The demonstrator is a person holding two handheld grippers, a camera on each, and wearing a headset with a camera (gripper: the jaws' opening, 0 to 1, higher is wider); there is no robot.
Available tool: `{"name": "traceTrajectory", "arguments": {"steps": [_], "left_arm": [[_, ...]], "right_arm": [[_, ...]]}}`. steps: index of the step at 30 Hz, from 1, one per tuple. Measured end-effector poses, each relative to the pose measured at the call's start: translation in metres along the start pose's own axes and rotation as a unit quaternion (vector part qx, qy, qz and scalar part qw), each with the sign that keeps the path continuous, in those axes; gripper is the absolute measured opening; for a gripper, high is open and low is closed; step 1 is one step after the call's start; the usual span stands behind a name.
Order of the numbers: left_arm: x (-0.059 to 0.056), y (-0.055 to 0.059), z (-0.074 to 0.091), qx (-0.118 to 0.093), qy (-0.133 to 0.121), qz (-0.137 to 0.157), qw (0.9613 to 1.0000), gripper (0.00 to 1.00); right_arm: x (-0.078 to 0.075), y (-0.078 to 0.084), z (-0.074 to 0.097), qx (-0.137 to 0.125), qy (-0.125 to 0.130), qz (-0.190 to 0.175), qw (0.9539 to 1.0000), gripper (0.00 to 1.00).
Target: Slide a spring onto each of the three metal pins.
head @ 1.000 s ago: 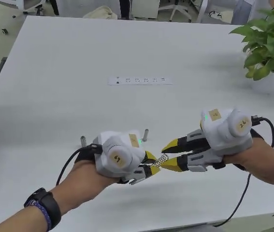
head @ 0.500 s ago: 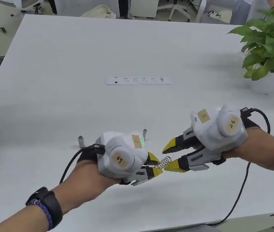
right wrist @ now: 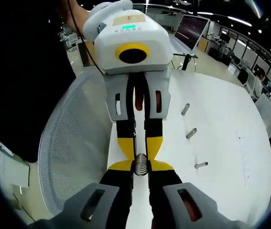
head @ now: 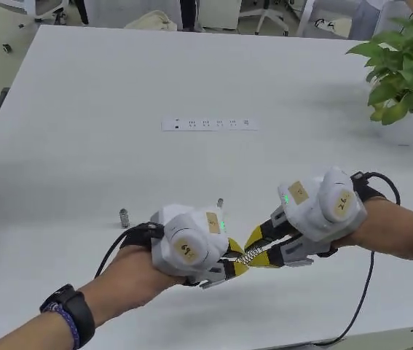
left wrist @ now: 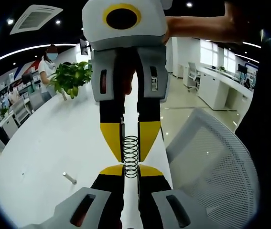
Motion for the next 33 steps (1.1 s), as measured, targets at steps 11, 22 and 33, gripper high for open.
{"name": "traceTrajectory", "arguments": {"steps": [11,22,33], "left_arm": [[0.002,0.005,0.002,-0.001,-0.004,0.018,0.9998,0.14],[0.011,0.013,0.014,-0.007,-0.030,0.052,0.9982,0.21],[0.022,0.029,0.043,-0.011,-0.081,0.091,0.9925,0.26]], "right_arm": [[-0.003,0.003,0.001,-0.002,0.005,-0.016,0.9999,0.09],[-0.012,0.016,0.004,0.008,0.024,-0.035,0.9991,0.09],[-0.028,0.026,0.010,0.015,0.040,-0.052,0.9978,0.09]]}}
Point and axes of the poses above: the centre of the closed fingertips' face, and the gripper's own axes: z roughly backward along the fingers, x roughly to its left, y roughly out of its underside, the point moved 6 cm from there along z, roughly backward along the fingers, and after that the axes turned 4 degrees about -z, right-handed, at the moved point
